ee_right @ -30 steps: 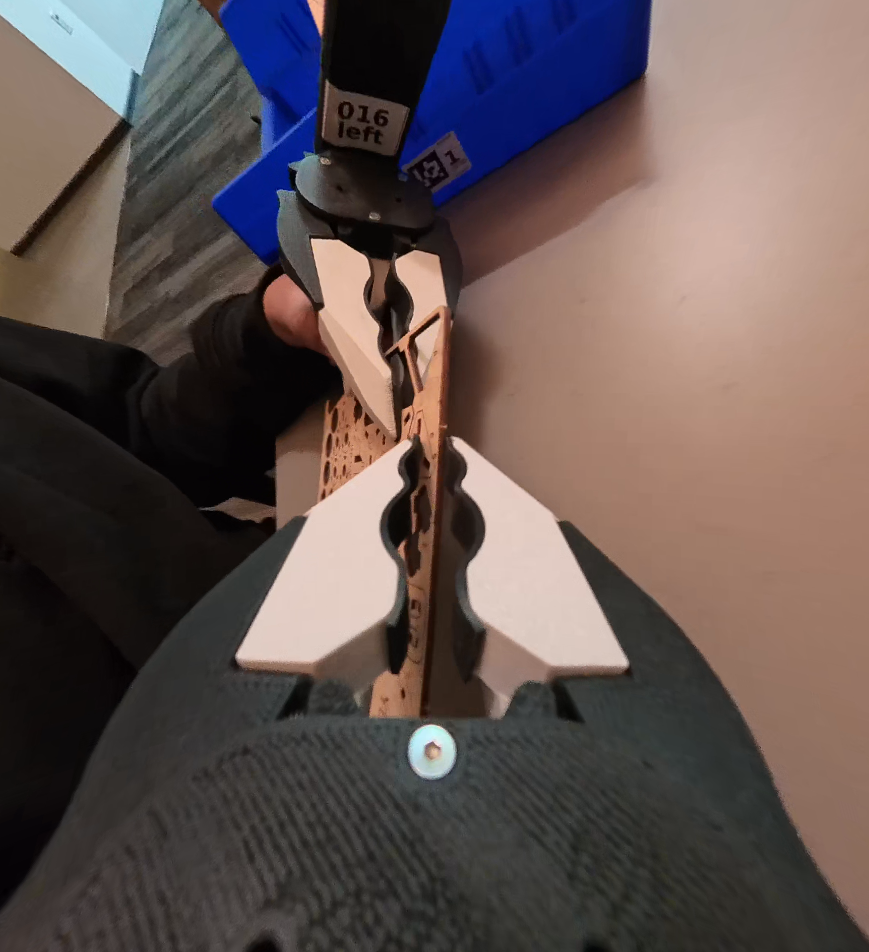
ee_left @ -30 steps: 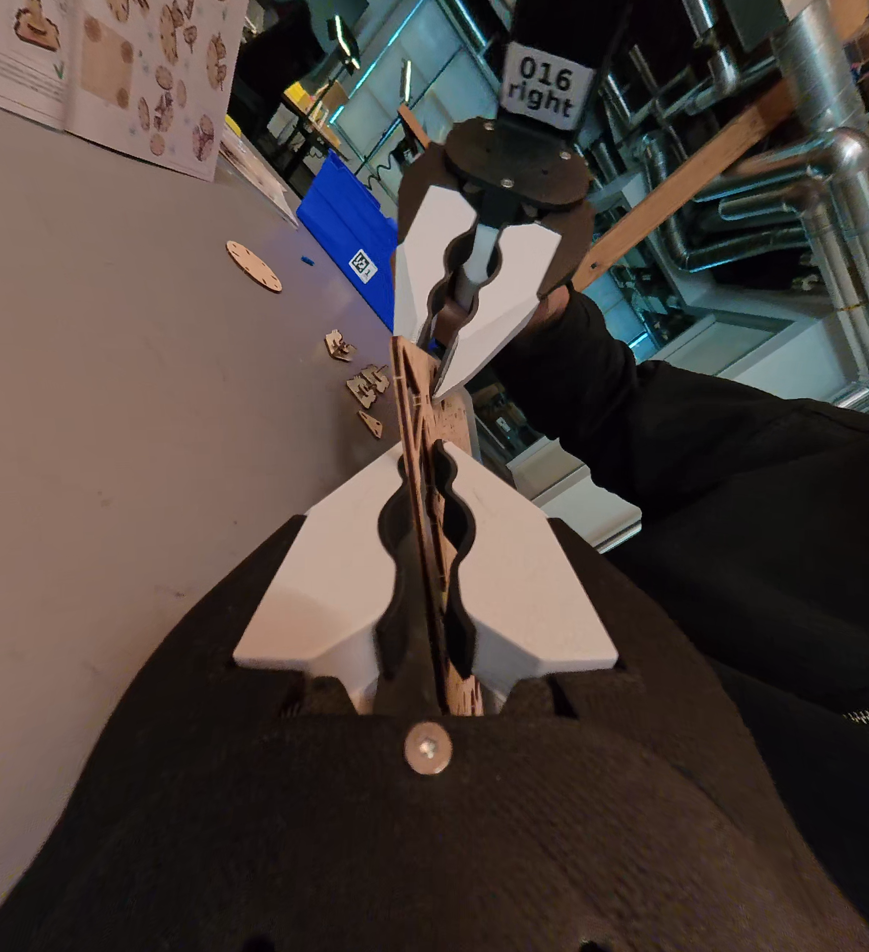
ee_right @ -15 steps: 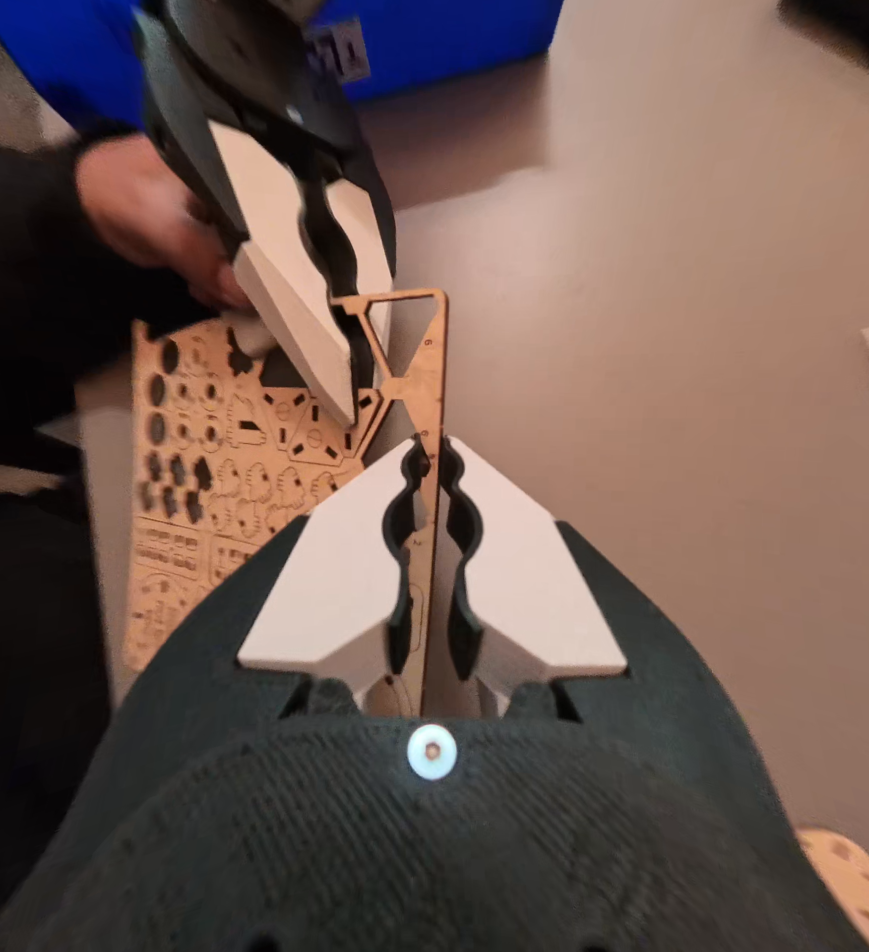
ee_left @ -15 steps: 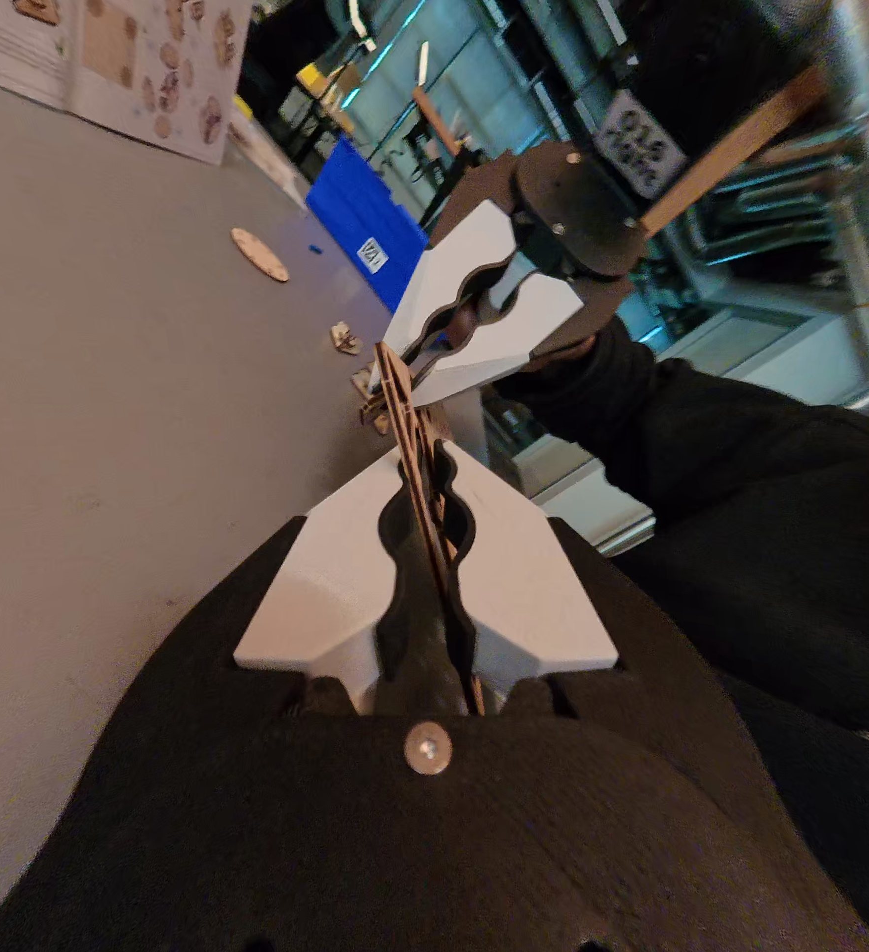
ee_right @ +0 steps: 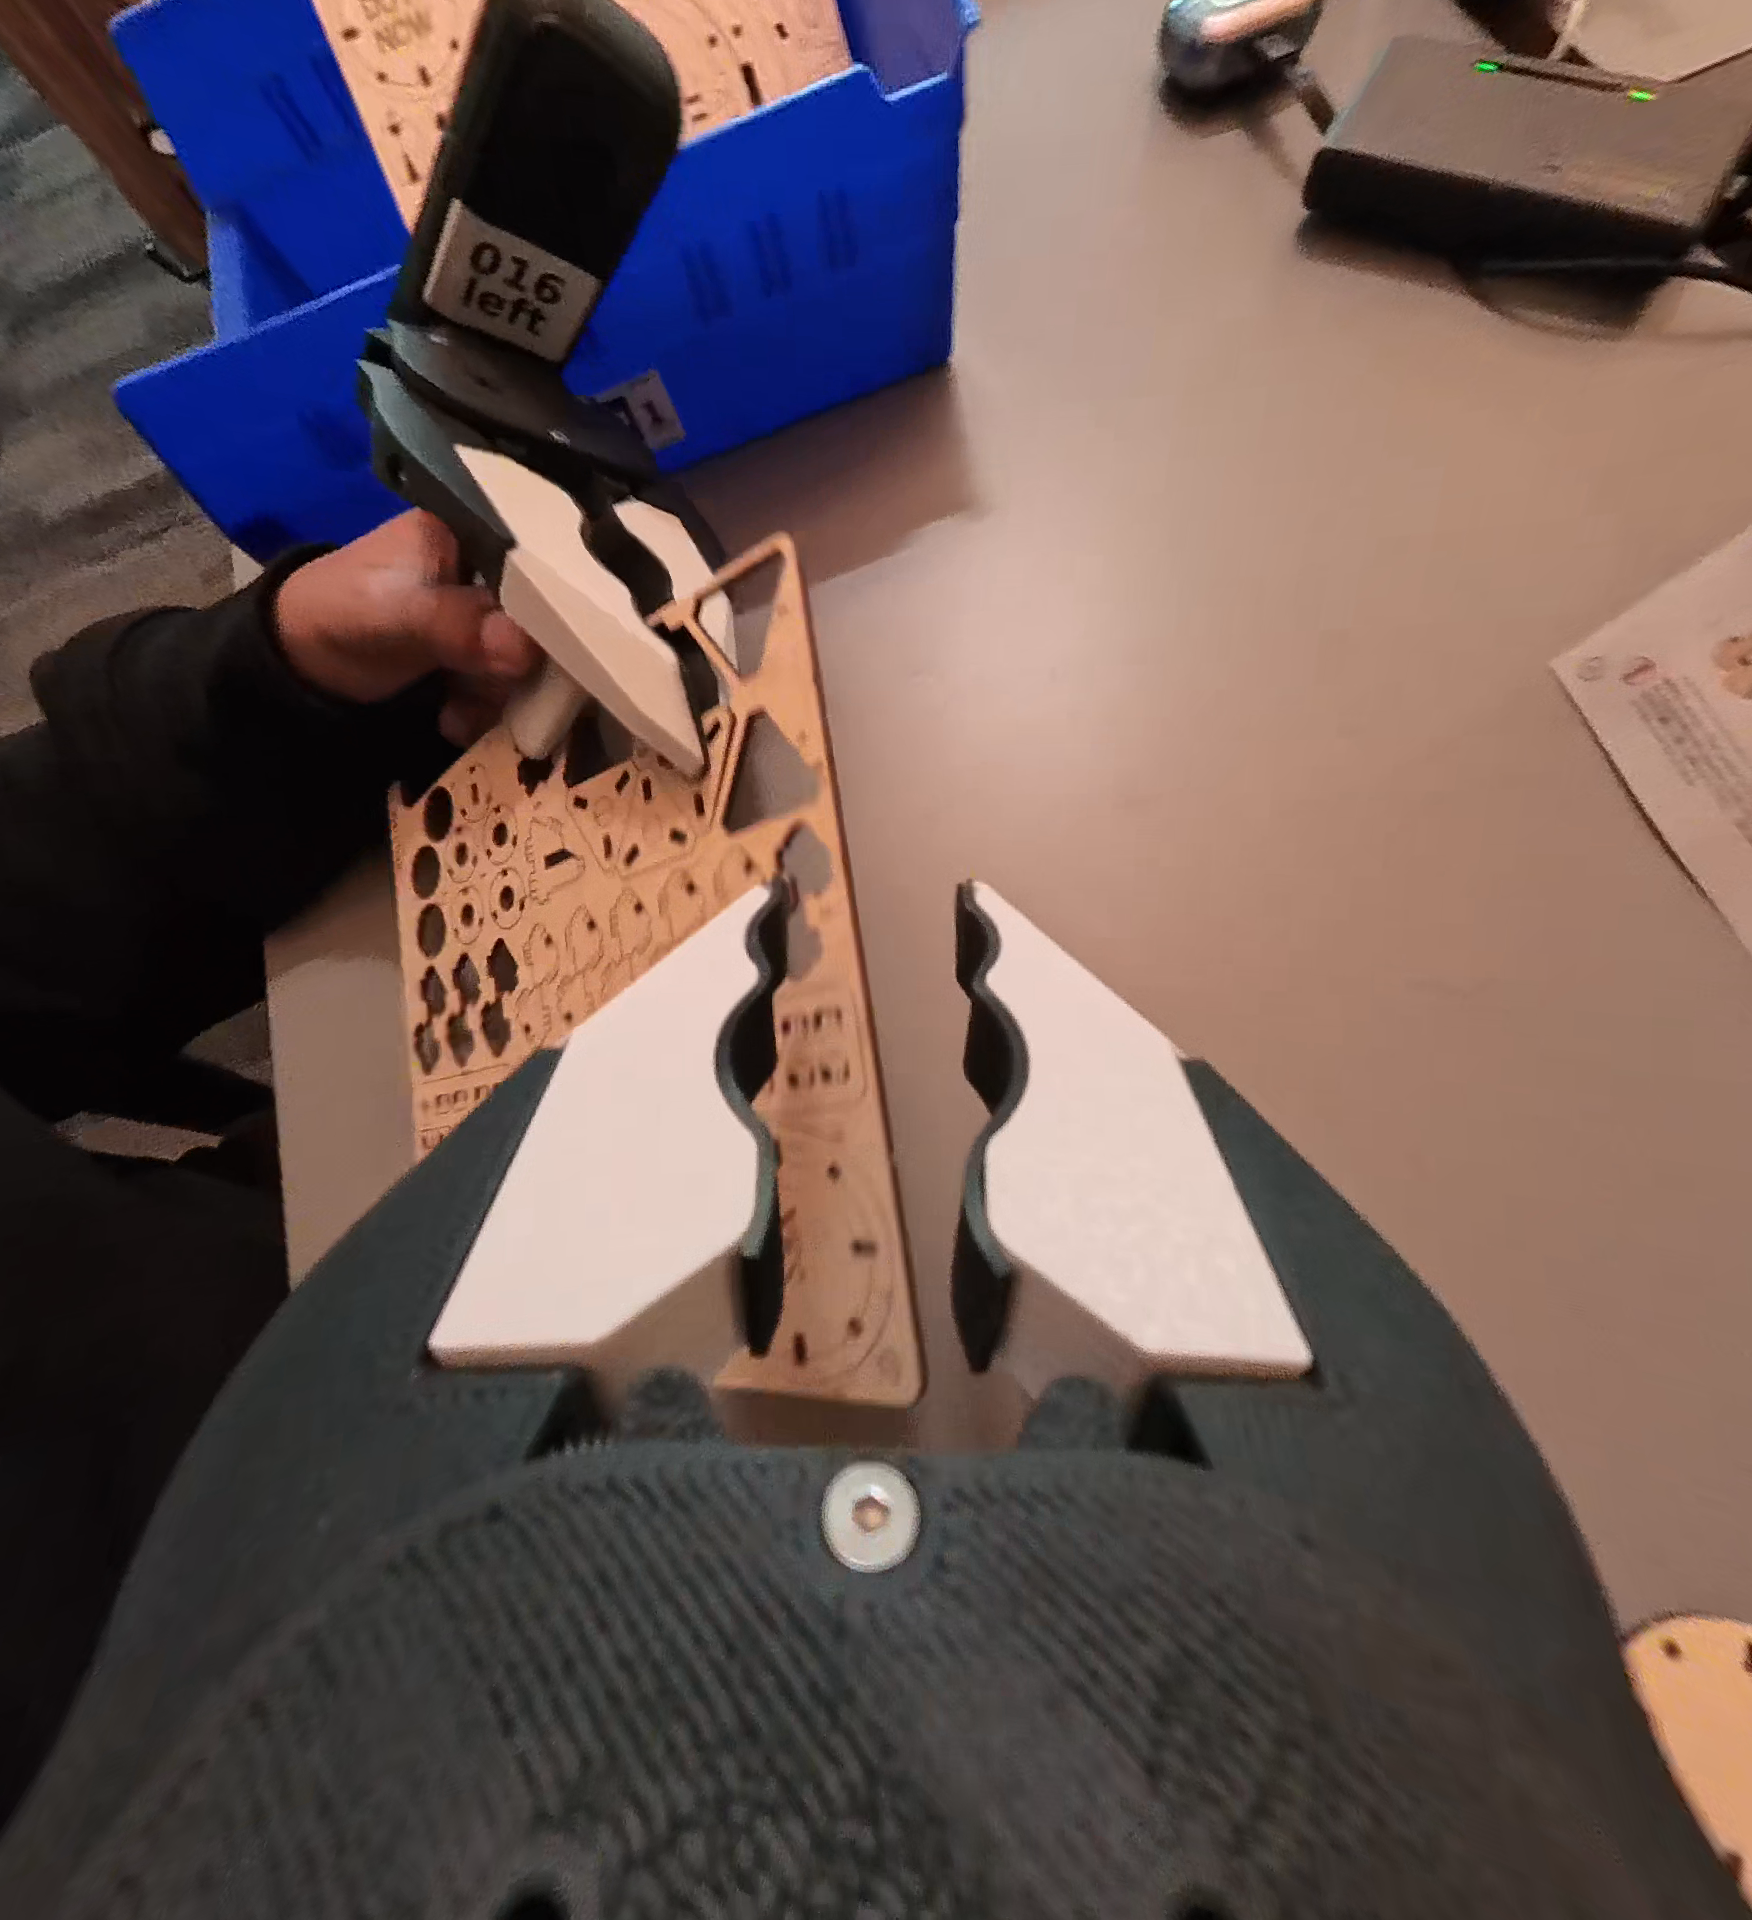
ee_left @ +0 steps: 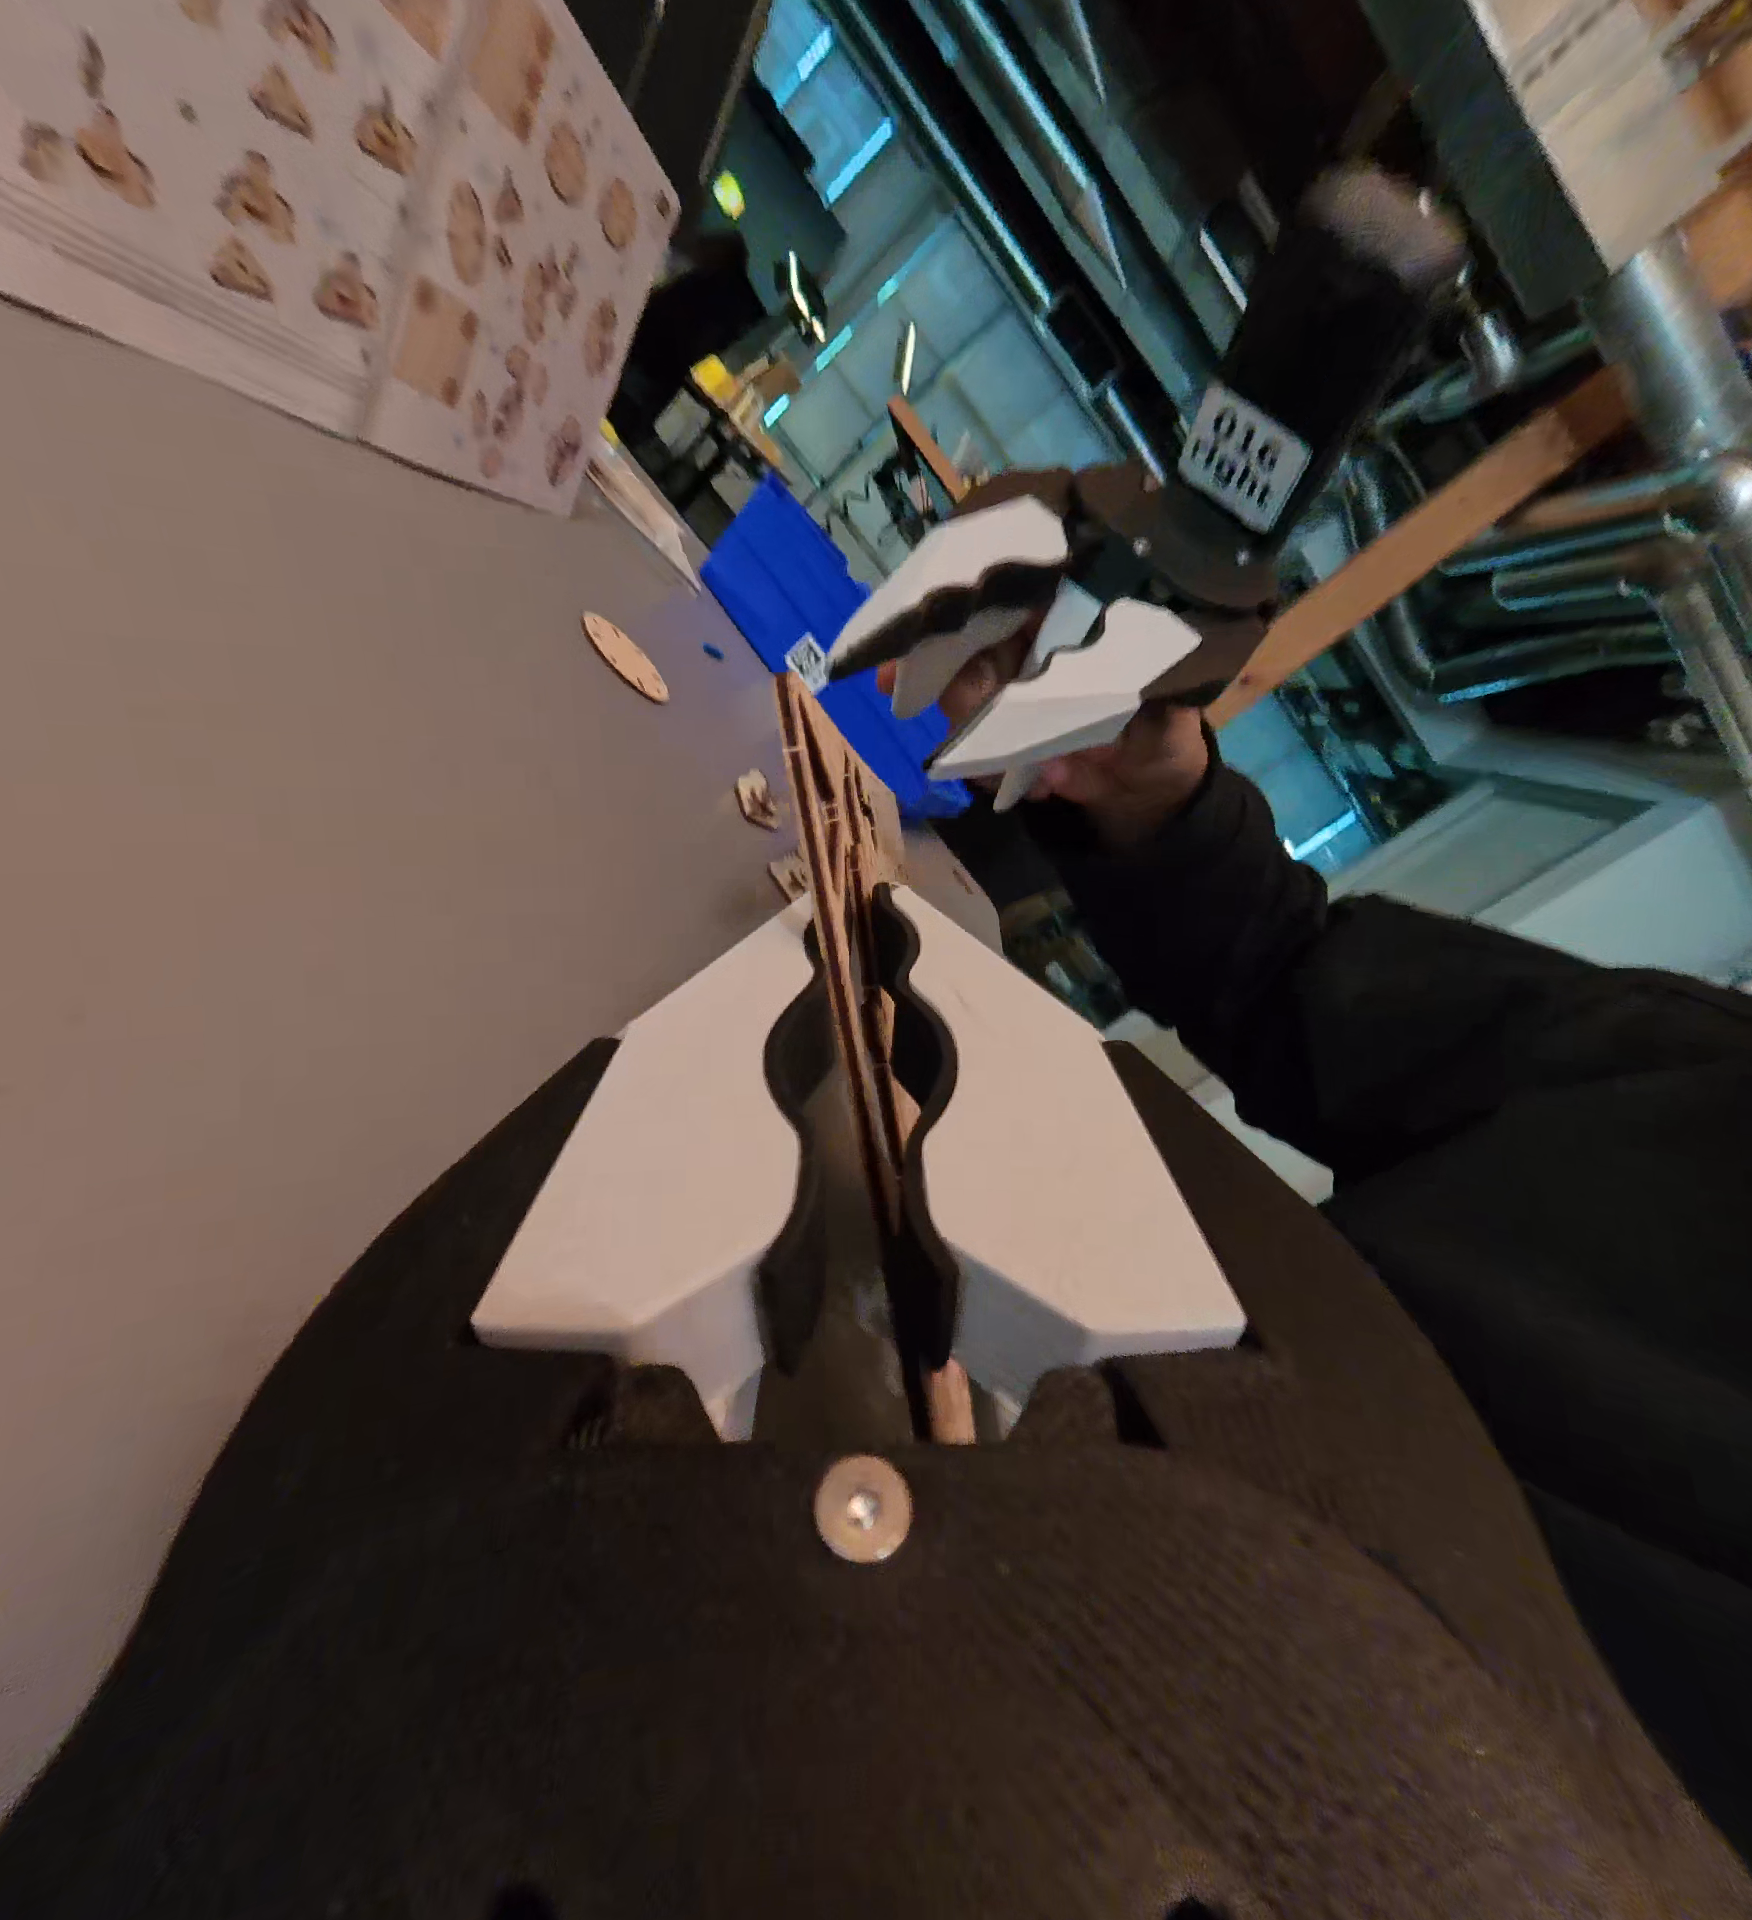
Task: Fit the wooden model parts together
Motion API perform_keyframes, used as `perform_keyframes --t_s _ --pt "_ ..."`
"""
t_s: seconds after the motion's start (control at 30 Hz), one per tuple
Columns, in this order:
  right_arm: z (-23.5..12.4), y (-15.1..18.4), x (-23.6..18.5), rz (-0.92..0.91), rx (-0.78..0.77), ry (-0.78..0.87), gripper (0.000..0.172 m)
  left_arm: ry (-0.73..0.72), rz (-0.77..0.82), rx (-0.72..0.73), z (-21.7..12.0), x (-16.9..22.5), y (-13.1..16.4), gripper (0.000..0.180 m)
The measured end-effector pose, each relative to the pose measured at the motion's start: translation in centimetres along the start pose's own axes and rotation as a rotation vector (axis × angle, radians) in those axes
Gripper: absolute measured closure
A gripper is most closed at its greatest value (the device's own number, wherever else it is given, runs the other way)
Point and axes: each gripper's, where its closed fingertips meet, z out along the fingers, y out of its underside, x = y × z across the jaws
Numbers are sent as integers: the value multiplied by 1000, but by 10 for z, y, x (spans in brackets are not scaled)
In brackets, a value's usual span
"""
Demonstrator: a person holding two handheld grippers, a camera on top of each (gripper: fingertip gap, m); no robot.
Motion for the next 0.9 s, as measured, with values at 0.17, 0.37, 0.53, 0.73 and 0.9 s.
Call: perform_keyframes --t_s 0.17,0.37,0.53,0.73,0.9 --pt "-9 17 3 55 20 37 141 -125 -18 88 -9 -17 -12 180" --pt "-20 48 5 42 -15 110 137 -39 -42 89 -5 -5 -13 179" --pt "-36 41 12 116 88 114 111 12 -26 77 -1 7 -12 180" --pt "-47 57 12 196 144 147 108 -29 27 102 -10 38 -30 180" --pt "-34 65 0 71 135 198 117 -192 112 99 -31 72 -44 180"
